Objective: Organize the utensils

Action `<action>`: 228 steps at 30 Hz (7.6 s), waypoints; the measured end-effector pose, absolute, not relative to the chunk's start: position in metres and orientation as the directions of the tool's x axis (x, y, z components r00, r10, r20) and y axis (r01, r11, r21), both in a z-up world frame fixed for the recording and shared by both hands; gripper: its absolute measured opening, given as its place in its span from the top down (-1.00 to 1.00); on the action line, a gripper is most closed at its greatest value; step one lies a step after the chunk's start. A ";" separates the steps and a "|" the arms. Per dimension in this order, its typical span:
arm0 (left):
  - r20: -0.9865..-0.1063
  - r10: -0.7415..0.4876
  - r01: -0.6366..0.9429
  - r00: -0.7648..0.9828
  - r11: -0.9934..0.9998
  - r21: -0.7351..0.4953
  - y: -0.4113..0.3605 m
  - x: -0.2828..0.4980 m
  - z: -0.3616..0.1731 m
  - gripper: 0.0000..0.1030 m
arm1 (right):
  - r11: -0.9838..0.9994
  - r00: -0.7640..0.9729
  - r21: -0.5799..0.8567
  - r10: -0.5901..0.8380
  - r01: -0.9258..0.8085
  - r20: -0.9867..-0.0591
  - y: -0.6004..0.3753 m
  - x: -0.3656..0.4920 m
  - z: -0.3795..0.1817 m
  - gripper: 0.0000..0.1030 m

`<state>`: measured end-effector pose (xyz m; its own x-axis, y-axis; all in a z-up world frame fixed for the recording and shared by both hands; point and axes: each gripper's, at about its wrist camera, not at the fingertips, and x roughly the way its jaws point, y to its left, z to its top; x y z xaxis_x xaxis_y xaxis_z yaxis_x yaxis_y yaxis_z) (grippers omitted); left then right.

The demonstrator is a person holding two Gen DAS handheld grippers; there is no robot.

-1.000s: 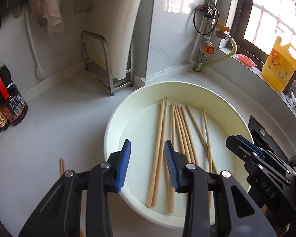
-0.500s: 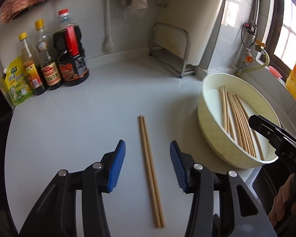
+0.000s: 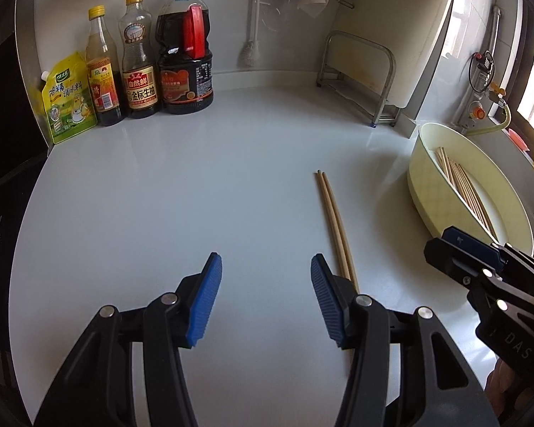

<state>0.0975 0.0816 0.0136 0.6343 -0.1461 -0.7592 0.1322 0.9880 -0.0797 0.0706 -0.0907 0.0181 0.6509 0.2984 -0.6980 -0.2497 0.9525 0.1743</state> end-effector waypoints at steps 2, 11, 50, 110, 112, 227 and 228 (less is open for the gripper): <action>-0.757 -0.146 0.123 0.636 0.989 -0.087 0.087 0.097 0.010 0.00 | 0.953 0.634 0.178 0.297 -0.247 -0.714 -0.088 0.073 0.009 0.36; -0.769 -0.159 0.107 0.619 0.987 -0.118 0.102 0.099 -0.004 -0.04 | 0.961 0.592 0.152 0.263 -0.231 -0.762 -0.076 0.082 -0.017 0.36; -0.778 -0.161 0.098 0.608 0.987 -0.127 0.113 0.110 -0.014 -0.10 | 0.967 0.542 0.000 0.143 -0.256 -0.828 -0.045 0.089 -0.041 0.30; -0.830 -0.072 0.167 0.554 0.986 0.025 0.059 0.146 -0.039 -0.53 | 0.983 0.580 0.038 0.136 -0.177 -0.803 -0.102 0.094 -0.045 0.35; -0.831 -0.072 0.169 0.551 0.985 0.027 0.058 0.145 -0.042 -0.53 | 0.981 0.580 0.003 0.117 -0.194 -0.806 -0.096 0.095 -0.046 0.35; -0.739 -0.282 0.388 0.611 0.921 -0.031 -0.126 0.150 0.068 -0.12 | 0.951 0.735 0.193 -0.048 0.240 -0.676 -0.292 0.075 0.057 0.13; -0.740 -0.281 0.387 0.612 0.921 -0.030 -0.125 0.148 0.067 -0.12 | 0.951 0.735 0.193 -0.048 0.240 -0.677 -0.292 0.074 0.057 0.13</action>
<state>0.1484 -0.1250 0.0673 0.6116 -0.2808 -0.7397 0.3874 0.9215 -0.0295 0.0743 -0.2918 0.0574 0.7348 -0.0480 -0.6766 0.2402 0.9512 0.1934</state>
